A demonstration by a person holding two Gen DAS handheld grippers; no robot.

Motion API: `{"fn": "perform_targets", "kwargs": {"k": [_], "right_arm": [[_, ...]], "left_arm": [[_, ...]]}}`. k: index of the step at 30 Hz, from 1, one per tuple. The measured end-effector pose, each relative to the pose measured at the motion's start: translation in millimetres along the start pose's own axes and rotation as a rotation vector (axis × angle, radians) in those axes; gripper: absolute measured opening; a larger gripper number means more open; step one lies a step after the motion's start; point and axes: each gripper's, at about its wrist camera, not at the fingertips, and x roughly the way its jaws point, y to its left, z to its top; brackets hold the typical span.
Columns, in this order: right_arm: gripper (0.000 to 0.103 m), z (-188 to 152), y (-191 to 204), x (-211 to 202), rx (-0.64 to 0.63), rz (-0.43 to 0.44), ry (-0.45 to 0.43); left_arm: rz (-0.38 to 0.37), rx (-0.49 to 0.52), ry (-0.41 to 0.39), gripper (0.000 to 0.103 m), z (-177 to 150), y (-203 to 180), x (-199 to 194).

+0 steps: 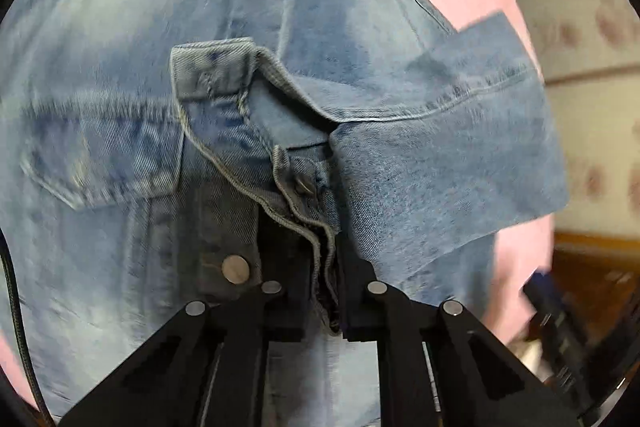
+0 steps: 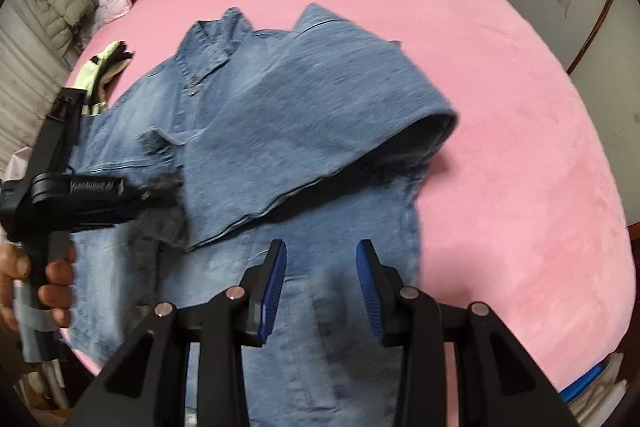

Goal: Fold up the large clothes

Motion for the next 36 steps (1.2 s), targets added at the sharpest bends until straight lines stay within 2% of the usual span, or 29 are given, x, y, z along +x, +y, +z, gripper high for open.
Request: {"fn": "perform_targets", "kwargs": {"k": [1, 4, 7, 11, 13, 15, 18, 21, 23, 25, 26, 28, 30, 32, 36], "right_arm": [[0.036, 3, -6, 3, 0.014, -0.011, -0.002], [0.036, 12, -29, 14, 0.081, -0.015, -0.006], [0.036, 20, -45, 24, 0.125, -0.011, -0.015], [0.036, 28, -47, 38, 0.123, 0.003, -0.015], [0.036, 30, -42, 44, 0.106, 0.008, -0.011], [0.036, 32, -33, 52, 0.077, 0.015, -0.001], [0.036, 31, -16, 63, 0.025, -0.008, 0.013], [0.036, 28, -6, 71, -0.015, -0.051, 0.026], [0.036, 25, -3, 73, -0.027, -0.068, 0.025], [0.036, 23, -5, 73, -0.038, -0.073, 0.015], [0.024, 22, -5, 72, -0.049, -0.088, 0.008], [0.013, 22, -5, 67, -0.053, -0.108, -0.017], [0.011, 18, -15, 56, 0.0, -0.125, -0.059], [0.009, 17, -25, 57, 0.033, -0.155, -0.061], [0.009, 7, -36, 77, 0.082, -0.16, 0.068]], "left_arm": [[0.015, 0.016, -0.009, 0.005, 1, -5, -4], [0.068, 0.062, -0.101, 0.003, 11, -16, -33], [0.121, 0.095, -0.274, 0.003, 29, -17, -84], [0.14, 0.091, -0.464, 0.003, 47, 2, -141], [0.167, 0.064, -0.493, 0.003, 52, 18, -153], [0.179, 0.003, -0.484, 0.003, 50, 42, -151], [0.211, -0.116, -0.41, 0.003, 47, 85, -122], [0.28, -0.225, -0.276, 0.005, 33, 126, -69], [0.302, -0.291, -0.214, 0.007, 23, 150, -40], [0.283, -0.33, -0.239, 0.007, 17, 154, -37], [0.289, -0.338, -0.24, 0.007, 18, 153, -37], [0.288, -0.334, -0.244, 0.007, 21, 151, -38], [0.261, -0.303, -0.261, 0.007, 25, 148, -43], [0.269, -0.258, -0.275, 0.007, 26, 140, -47], [0.277, -0.226, -0.22, 0.007, 25, 145, -39]]}}
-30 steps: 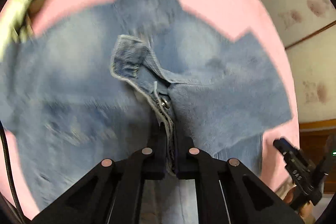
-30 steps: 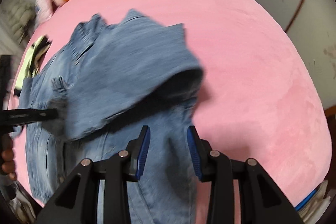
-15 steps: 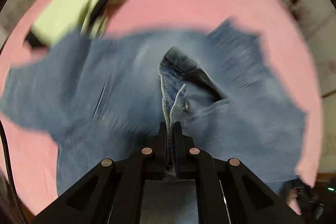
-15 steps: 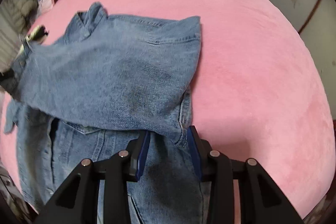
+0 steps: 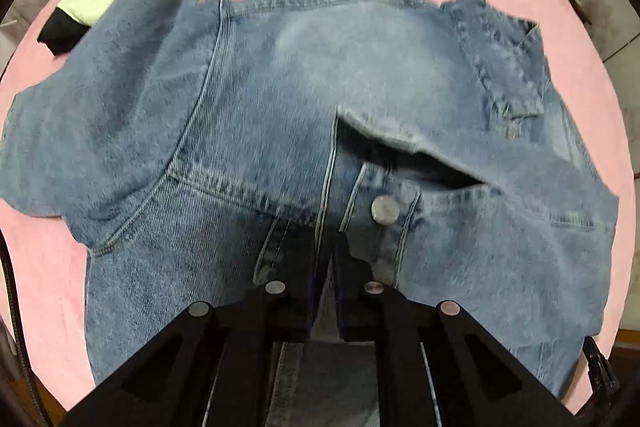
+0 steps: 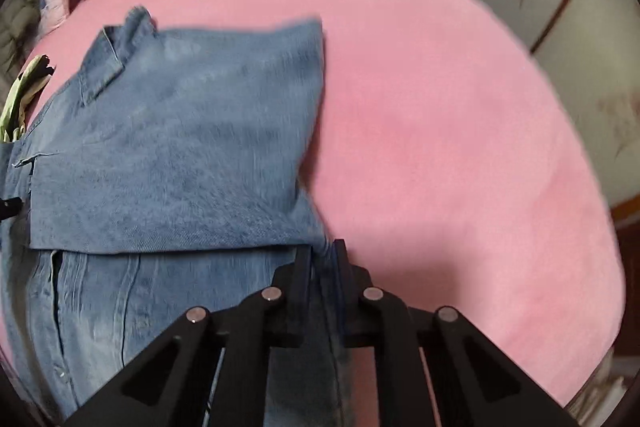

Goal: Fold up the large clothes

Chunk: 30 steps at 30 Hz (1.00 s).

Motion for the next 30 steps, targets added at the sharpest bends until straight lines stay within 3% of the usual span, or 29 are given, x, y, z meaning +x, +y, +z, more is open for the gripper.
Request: {"fn": "perform_targets", "kwargs": {"k": [2, 7, 12, 17, 20, 22, 23, 24, 28, 30], "right_arm": [[0.009, -2, -1, 0, -0.009, -0.02, 0.029], [0.01, -8, -7, -32, -0.013, 0.018, -0.029], [0.01, -5, -2, -58, 0.0, 0.063, -0.086], [0.01, 14, 14, -62, -0.008, 0.091, -0.115], [0.01, 23, 25, -59, -0.025, 0.102, -0.122], [0.01, 30, 33, -56, -0.045, 0.1, -0.127], [0.01, 31, 34, -55, -0.05, 0.098, -0.128], [0.01, 34, 37, -53, -0.058, 0.092, -0.129], [0.01, 38, 35, -46, -0.068, 0.077, -0.112], [0.01, 39, 32, -47, -0.061, 0.095, -0.114]], "left_arm": [[-0.033, -0.025, 0.002, 0.007, -2, 8, -6], [-0.11, -0.083, -0.072, 0.015, 2, 37, -38], [-0.203, -0.106, -0.099, 0.017, 48, 44, -49], [-0.261, -0.023, -0.092, 0.018, 67, -15, -34], [-0.248, 0.063, -0.037, 0.02, 62, -52, -13], [-0.145, 0.136, -0.015, 0.02, 53, -67, 3], [-0.029, 0.182, 0.002, 0.024, 49, -69, 16], [0.005, 0.195, 0.028, 0.025, 47, -67, 26], [-0.085, 0.115, 0.048, 0.025, 51, -49, 21], [-0.173, 0.044, 0.017, 0.026, 53, -35, -1]]}}
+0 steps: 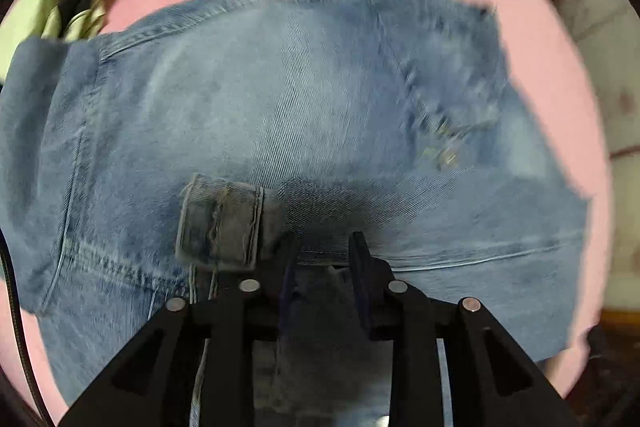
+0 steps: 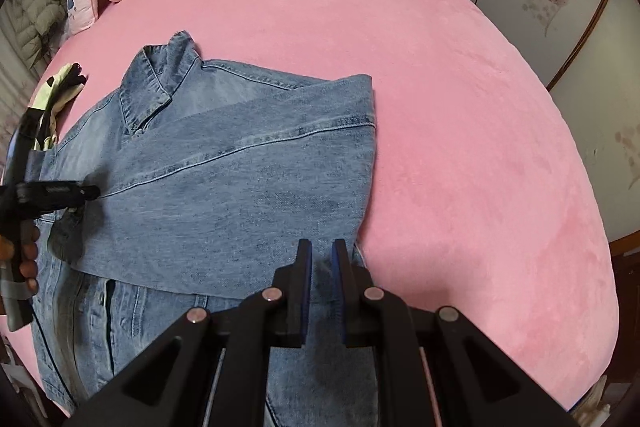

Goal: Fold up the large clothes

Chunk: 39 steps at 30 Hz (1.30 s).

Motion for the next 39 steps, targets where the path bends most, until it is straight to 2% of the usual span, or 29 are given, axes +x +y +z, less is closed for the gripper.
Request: {"fn": "perform_targets", "kwargs": {"k": [3, 7, 10, 19, 28, 29, 30, 32, 34, 36, 39], "right_arm": [[0.01, 0, -1, -1, 0.003, 0.028, 0.0], [0.01, -1, 2, 1, 0.001, 0.046, 0.003], [0.01, -2, 6, 4, -0.002, 0.059, 0.008], [0.01, -5, 8, 8, -0.001, 0.071, 0.015], [0.01, -17, 7, 10, 0.016, 0.085, 0.032], [0.01, -17, 8, 9, 0.014, 0.086, 0.031], [0.01, -17, 9, 9, 0.011, 0.085, 0.031], [0.01, -17, 10, 9, 0.007, 0.086, 0.028], [0.01, -15, 11, 8, 0.004, 0.087, 0.02], [0.01, -14, 12, 7, -0.003, 0.08, 0.013], [0.01, -12, 12, 11, -0.011, 0.07, 0.017]], "left_arm": [[-0.081, -0.051, -0.071, 0.027, -6, 18, -37], [-0.083, -0.036, -0.063, 0.027, -24, 34, -55], [-0.052, 0.019, -0.028, 0.027, -35, 40, -47], [-0.055, 0.038, 0.001, 0.027, -35, 36, -5], [-0.002, 0.083, 0.019, 0.027, -33, 30, 5], [0.012, 0.095, 0.014, 0.021, -34, 28, 5], [0.043, 0.112, 0.005, 0.008, -35, 25, 5], [0.096, 0.145, -0.03, 0.003, -36, 21, 0], [0.127, 0.131, -0.117, 0.002, -40, 20, -16], [0.136, 0.094, -0.158, 0.002, -44, 23, -24], [0.193, 0.079, -0.14, 0.002, -53, 30, -14]]}}
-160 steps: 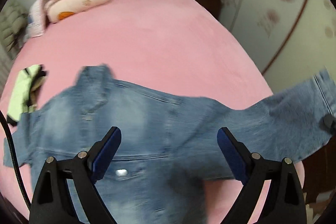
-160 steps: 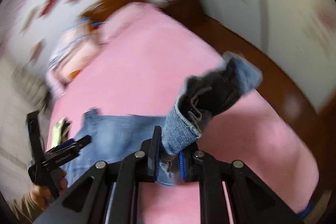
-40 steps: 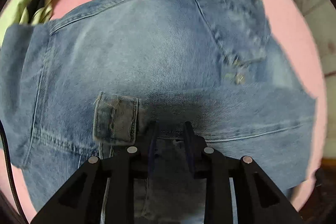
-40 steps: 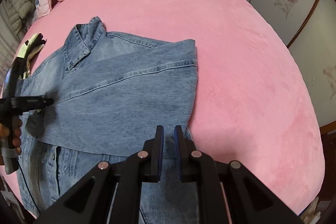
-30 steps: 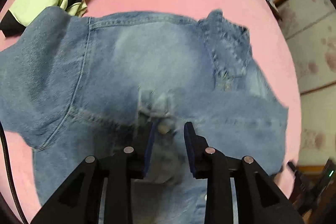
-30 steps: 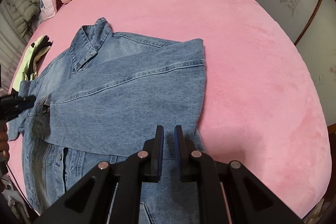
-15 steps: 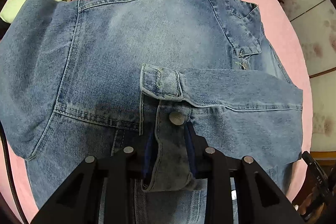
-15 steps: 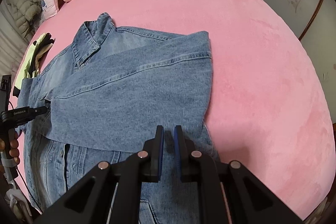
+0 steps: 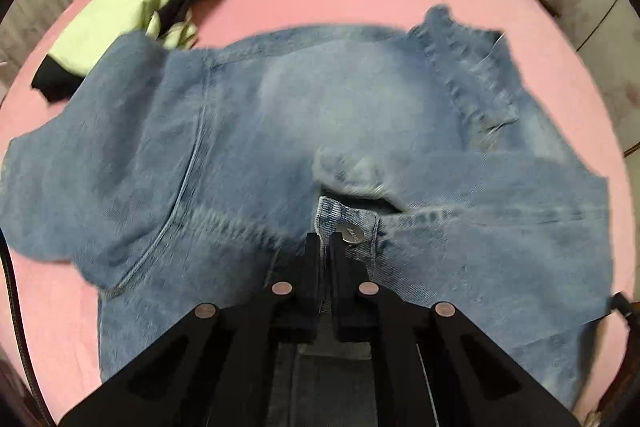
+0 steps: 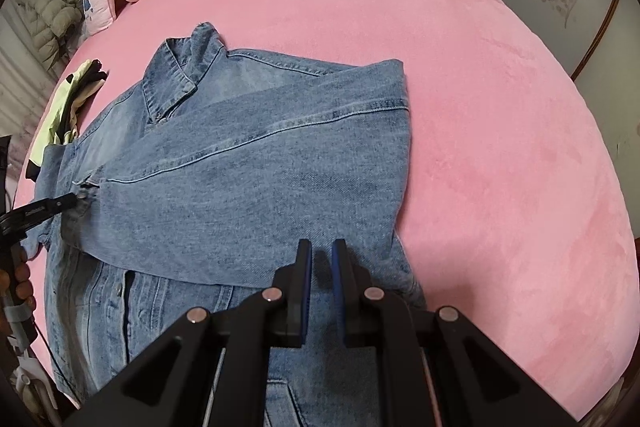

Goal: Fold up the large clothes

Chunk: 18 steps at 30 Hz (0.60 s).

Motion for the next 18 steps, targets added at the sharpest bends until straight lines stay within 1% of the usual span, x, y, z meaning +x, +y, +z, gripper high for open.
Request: {"fn": "perform_targets", "kwargs": {"k": [1, 3, 7, 8, 9, 10, 11, 12, 13, 14, 15, 16, 17, 18], "right_arm": [[0.01, 0, 0, 2, -0.003, -0.005, 0.005], [0.01, 1, -1, 5, -0.007, -0.011, 0.012], [0.01, 2, -2, 12, -0.021, -0.027, 0.033], [0.01, 3, -2, 11, -0.02, -0.026, 0.031], [0.01, 4, -2, 9, -0.021, -0.025, 0.024], [0.01, 5, -1, 7, -0.022, -0.023, 0.017], [0.01, 7, 0, 4, -0.024, -0.018, 0.006], [0.01, 10, 2, 2, -0.025, -0.013, -0.002], [0.01, 13, 4, 1, -0.028, -0.007, -0.011], [0.01, 16, 6, 0, -0.034, -0.002, -0.02], [0.01, 21, 10, 0, -0.042, 0.001, -0.028], [0.01, 26, 14, 1, -0.05, 0.005, -0.035], [0.01, 31, 20, 4, -0.062, 0.007, -0.039], [0.01, 38, 27, 8, -0.077, 0.01, -0.04]], "left_arm": [[0.012, -0.009, 0.021, 0.003, -4, 3, 7], [0.017, -0.026, 0.025, 0.003, -7, 5, 13], [0.038, -0.048, 0.033, 0.005, -1, 2, 17], [0.037, -0.056, 0.042, 0.007, 1, 3, 16], [0.045, -0.066, 0.053, 0.011, 4, 4, 14], [0.074, -0.072, 0.058, 0.015, 5, 6, 9], [0.108, -0.08, 0.051, 0.022, 7, 7, 3], [0.129, -0.088, 0.021, 0.023, 7, 8, -6], [0.134, -0.088, -0.022, 0.024, 5, 9, -18], [0.132, -0.073, -0.071, 0.029, 5, 6, -29], [0.132, -0.044, -0.112, 0.038, 7, -2, -39], [0.126, -0.016, -0.136, 0.044, 9, -11, -43], [0.108, 0.013, -0.148, 0.054, 13, -21, -44], [0.097, 0.03, -0.149, 0.057, 15, -29, -42]]}}
